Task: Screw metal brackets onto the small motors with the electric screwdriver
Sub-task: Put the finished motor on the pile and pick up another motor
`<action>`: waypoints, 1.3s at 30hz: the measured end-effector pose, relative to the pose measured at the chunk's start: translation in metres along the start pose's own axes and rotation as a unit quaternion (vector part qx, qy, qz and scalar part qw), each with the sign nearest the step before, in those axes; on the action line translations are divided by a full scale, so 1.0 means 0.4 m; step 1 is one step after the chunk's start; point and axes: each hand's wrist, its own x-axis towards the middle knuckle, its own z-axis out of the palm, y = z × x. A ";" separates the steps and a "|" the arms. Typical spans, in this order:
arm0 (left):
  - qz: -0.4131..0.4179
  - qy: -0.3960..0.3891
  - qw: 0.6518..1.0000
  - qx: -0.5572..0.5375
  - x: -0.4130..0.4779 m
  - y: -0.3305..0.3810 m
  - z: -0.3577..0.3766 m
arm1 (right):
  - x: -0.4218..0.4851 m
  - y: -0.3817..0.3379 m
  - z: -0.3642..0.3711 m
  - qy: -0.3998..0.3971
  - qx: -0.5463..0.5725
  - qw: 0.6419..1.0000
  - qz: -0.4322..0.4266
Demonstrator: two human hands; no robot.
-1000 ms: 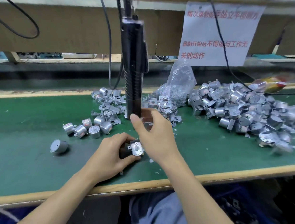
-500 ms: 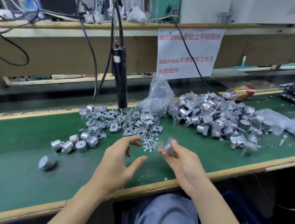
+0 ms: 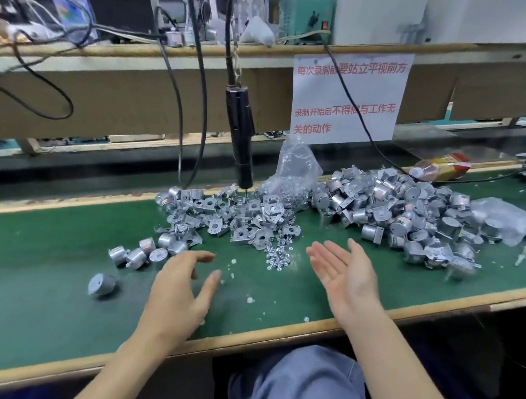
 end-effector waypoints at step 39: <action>-0.044 -0.023 0.998 -0.044 -0.016 -0.018 0.061 | 0.081 0.064 0.234 -0.296 -0.233 0.890 -0.256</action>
